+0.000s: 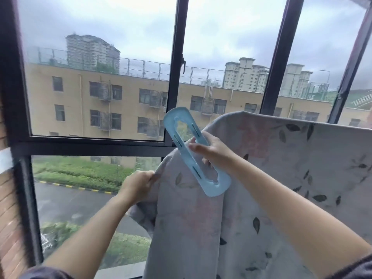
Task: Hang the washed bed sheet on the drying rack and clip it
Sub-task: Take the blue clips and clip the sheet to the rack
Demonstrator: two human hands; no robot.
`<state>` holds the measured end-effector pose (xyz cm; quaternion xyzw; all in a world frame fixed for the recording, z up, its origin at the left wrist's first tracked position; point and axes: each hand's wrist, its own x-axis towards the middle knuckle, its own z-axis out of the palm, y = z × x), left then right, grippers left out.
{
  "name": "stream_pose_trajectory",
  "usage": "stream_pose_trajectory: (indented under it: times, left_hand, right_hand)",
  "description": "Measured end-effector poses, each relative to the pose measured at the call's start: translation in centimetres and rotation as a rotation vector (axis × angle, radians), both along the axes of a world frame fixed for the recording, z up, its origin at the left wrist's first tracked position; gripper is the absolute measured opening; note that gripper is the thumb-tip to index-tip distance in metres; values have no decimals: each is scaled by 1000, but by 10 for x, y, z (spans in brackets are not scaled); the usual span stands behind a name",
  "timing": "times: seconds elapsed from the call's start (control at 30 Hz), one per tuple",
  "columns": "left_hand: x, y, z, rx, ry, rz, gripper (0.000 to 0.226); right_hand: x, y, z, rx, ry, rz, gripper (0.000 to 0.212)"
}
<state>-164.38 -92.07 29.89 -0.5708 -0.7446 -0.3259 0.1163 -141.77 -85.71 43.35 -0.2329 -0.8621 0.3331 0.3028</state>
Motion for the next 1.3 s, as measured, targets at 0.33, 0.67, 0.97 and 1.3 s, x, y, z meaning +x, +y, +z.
stream_pose_trajectory:
  times: [0.33, 0.67, 0.97, 1.3]
  left_hand:
    - [-32, -49, -2, -395, -6, 354, 13]
    - [-73, -83, -64, -375, -611, 420, 2]
    - [-93, -147, -71, 167, -1650, 92, 13]
    - [-131, -181, -36, 303, -1477, -57, 15]
  right_hand:
    - [12, -4, -16, -73, 27, -69, 19]
    - [-1, -30, -49, -74, -63, -101, 16]
    - [-62, -62, -70, -81, -113, -8, 31]
    - [-108, -88, -72, -46, -108, 57, 24]
